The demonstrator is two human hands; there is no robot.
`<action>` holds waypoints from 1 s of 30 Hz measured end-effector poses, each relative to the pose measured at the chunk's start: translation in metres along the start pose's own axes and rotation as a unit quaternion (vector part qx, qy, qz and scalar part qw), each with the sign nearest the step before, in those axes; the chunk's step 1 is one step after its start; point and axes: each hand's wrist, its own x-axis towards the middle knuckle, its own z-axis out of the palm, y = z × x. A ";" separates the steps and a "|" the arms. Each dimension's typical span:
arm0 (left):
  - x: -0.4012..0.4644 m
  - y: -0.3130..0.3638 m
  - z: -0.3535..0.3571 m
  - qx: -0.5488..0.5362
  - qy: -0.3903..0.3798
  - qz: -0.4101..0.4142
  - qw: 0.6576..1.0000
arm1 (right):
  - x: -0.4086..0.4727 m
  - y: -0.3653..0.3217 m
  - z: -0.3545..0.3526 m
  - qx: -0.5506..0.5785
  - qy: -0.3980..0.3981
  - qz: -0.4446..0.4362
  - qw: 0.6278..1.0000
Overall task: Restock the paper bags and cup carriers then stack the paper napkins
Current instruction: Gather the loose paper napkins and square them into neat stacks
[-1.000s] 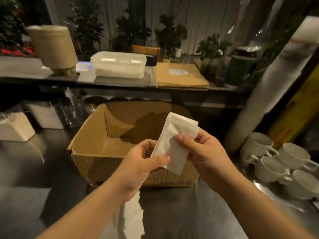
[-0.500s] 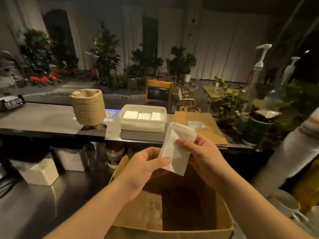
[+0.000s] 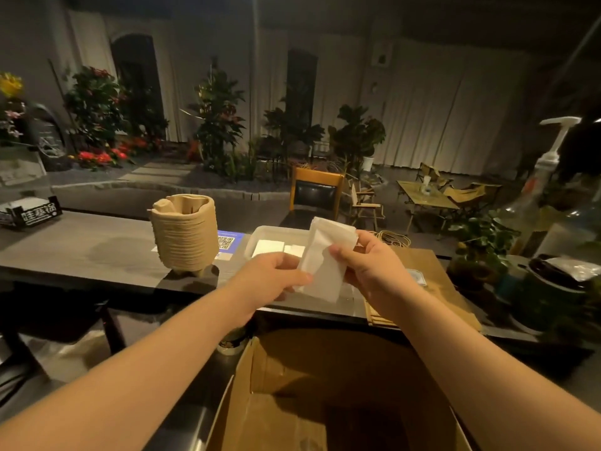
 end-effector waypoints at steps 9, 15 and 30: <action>0.078 -0.001 -0.051 0.040 0.041 -0.017 0.998 | 0.107 0.005 0.039 0.006 -0.004 0.026 1.000; 0.115 -0.016 -0.063 0.038 0.068 -0.044 0.996 | 0.156 0.022 0.062 -0.045 0.016 0.062 0.997; 0.137 -0.056 -0.065 0.058 0.166 -0.019 0.984 | 0.197 0.044 0.099 -0.194 0.045 0.215 0.956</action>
